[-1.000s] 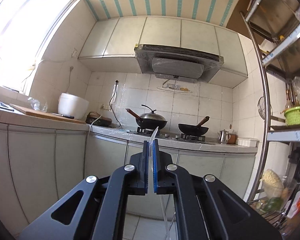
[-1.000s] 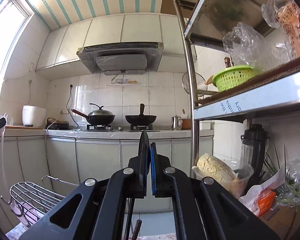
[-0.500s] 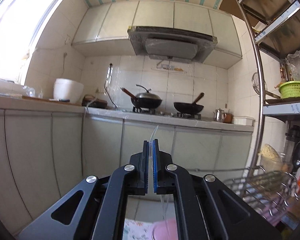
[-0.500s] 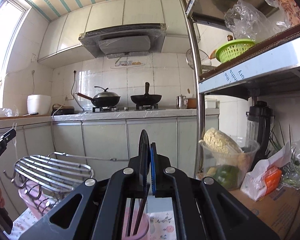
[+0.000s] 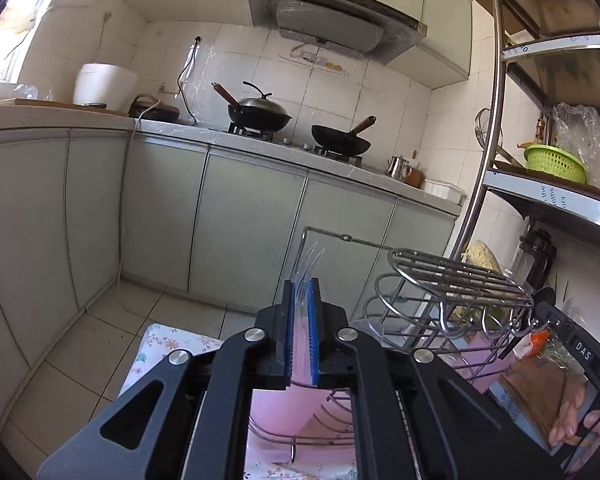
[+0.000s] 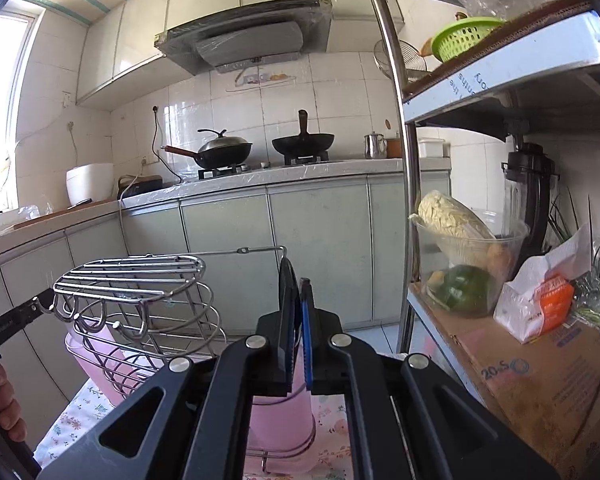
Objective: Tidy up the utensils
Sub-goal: 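Lift both held utensils up and carry them over the pink cup, then lower both utensils into the pink cup and open both tools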
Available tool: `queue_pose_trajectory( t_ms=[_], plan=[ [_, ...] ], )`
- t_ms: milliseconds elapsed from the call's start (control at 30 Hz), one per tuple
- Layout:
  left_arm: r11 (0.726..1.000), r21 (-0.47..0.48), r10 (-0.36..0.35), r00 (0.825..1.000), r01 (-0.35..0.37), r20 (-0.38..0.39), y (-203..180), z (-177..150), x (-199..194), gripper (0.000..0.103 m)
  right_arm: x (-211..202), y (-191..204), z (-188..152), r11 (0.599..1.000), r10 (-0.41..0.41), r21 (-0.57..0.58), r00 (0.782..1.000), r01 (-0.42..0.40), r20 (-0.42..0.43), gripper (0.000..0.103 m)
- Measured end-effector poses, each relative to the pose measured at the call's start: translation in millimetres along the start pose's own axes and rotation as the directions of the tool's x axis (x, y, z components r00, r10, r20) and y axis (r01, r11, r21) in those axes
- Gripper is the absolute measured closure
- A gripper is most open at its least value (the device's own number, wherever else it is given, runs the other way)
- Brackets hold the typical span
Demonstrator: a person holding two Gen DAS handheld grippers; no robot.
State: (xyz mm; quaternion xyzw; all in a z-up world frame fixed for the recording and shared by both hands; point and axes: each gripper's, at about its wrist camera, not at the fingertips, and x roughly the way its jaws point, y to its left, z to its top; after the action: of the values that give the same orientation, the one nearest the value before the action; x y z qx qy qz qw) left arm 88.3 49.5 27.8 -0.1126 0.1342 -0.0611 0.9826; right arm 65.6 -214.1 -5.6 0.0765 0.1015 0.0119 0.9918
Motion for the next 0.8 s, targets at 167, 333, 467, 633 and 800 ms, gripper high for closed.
queue_pose_trajectory(
  t_ms=[167, 333, 467, 633, 800],
  plan=[
    [0.999, -0.034, -0.016, 0.999, 0.015, -0.039, 5.0, 7.5, -2.5, 0.098, -3.7, -11.8, 5.6, 0.998, 0.023, 0.061, 1.0, -0.021, -0.022, 0.1],
    [0.999, -0.035, -0.026, 0.994, 0.023, -0.104, 8.6, 17.8, 5.2, 0.095, 1.7, -15.1, 12.5, 0.998, 0.032, 0.061, 0.998, -0.029, -0.062, 0.099],
    [0.998, -0.058, -0.018, 0.977, 0.006, -0.211, 17.1, 16.3, 19.7, 0.082, 11.0, -18.9, 7.8, 0.994, 0.056, 0.095, 0.99, -0.043, -0.129, 0.096],
    [0.995, -0.1, -0.011, 0.976, -0.011, -0.219, 26.0, 21.4, 12.4, 0.072, 14.7, -24.6, 4.2, 0.994, 0.06, 0.103, 0.983, -0.042, -0.174, 0.093],
    [0.997, -0.076, 0.007, 0.976, -0.024, -0.217, 23.4, 23.5, -0.5, 0.07, 8.9, -31.6, 3.4, 0.99, 0.075, 0.134, 0.98, -0.051, -0.184, 0.087]
  ],
)
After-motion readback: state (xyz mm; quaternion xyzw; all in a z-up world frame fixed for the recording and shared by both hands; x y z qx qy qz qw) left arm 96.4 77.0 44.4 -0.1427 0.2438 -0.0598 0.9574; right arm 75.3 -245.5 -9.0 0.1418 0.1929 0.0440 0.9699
